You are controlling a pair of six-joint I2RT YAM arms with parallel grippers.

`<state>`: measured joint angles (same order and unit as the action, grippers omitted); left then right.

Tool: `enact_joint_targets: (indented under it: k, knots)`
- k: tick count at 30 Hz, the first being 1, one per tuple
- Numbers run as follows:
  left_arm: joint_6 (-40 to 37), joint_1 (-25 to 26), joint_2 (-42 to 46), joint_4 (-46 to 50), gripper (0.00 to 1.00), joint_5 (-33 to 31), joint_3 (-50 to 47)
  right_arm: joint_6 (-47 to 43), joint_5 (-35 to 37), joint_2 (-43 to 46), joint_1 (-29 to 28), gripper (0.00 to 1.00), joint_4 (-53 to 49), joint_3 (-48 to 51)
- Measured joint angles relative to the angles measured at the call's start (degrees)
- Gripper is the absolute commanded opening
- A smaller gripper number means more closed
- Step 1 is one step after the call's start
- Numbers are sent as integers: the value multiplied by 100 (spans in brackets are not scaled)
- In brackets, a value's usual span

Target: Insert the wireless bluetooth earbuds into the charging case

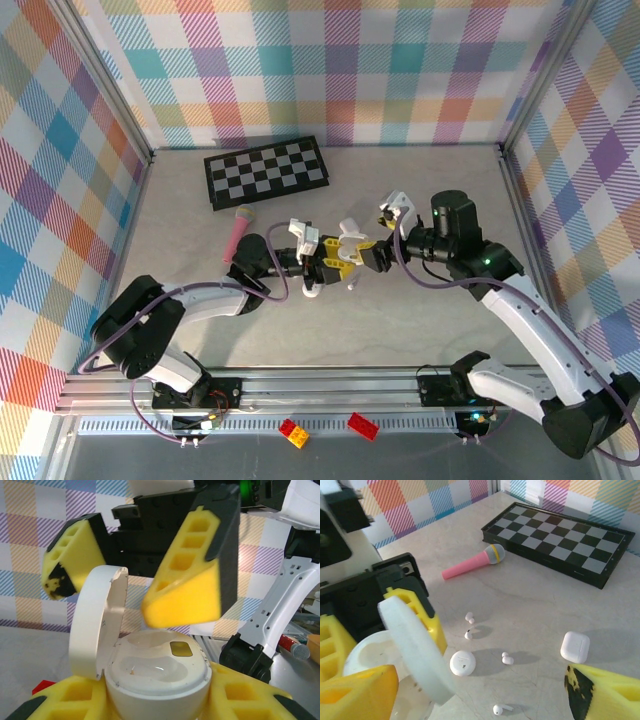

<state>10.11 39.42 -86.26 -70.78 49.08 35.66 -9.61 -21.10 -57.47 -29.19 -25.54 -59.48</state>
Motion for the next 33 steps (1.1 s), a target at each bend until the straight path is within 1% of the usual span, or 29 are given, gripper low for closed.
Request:
enact_joint_targets:
  k: [4,8,11,13,16,18,21,26,30,33]
  knots:
    - [87,-24,-20,-79,31,-2,-31,59,-181,72,7,86,17,-2]
    - [127,-26,-20,-160,31,39,-39,131,-328,103,33,77,85,0]
    - [175,-24,-20,-164,31,107,-39,177,-459,37,37,73,118,0]
    - [208,-26,-20,-162,31,127,-39,199,-522,-28,37,74,144,0]
    - [212,-59,-15,-166,31,101,-70,297,-535,-76,37,80,155,0]
    - [212,-118,-15,-181,32,72,-140,413,-533,-66,46,81,210,0]
    - [214,-341,-15,-192,31,33,-291,651,-535,79,92,82,444,125]
    - [212,-767,0,-205,31,-72,-413,1307,-422,481,140,81,883,621]
    - [212,-1043,131,-208,31,-72,-514,1928,17,531,144,79,990,820]
    - [212,-1285,240,-208,31,-70,-564,2468,398,376,144,79,984,846]
